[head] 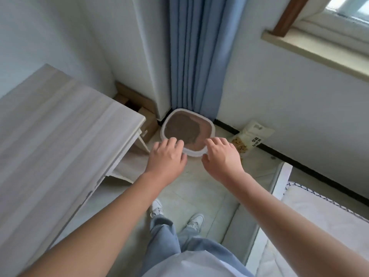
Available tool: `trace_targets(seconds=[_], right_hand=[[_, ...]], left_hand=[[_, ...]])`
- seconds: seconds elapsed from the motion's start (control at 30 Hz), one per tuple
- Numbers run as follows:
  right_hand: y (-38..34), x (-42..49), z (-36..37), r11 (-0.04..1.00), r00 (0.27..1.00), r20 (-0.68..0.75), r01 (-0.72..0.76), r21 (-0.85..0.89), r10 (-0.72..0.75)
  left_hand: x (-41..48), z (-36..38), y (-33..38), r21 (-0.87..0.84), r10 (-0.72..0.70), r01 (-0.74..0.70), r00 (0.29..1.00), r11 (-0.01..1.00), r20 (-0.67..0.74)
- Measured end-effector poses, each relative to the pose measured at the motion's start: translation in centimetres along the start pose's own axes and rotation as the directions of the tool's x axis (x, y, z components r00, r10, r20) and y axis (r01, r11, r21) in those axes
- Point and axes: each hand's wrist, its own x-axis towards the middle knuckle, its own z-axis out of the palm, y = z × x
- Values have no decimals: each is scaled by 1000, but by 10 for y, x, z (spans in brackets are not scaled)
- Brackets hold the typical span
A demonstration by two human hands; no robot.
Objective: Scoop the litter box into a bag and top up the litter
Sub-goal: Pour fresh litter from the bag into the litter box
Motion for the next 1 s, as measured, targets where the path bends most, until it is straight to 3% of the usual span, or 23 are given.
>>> trace_targets(seconds=[0.3, 0.5, 1.0], right_hand=[[81, -45, 1, 972, 971, -65, -225, 63, 229], [99, -49, 6, 954, 952, -70, -295, 55, 298], [49, 82, 22, 952, 958, -37, -276, 131, 283]], left_hand=[[50, -6, 79, 18, 229, -231, 972, 973, 53], [68, 11, 100, 9, 314, -314, 949, 949, 27], [137, 36, -25, 17, 211, -216, 966, 976, 149]])
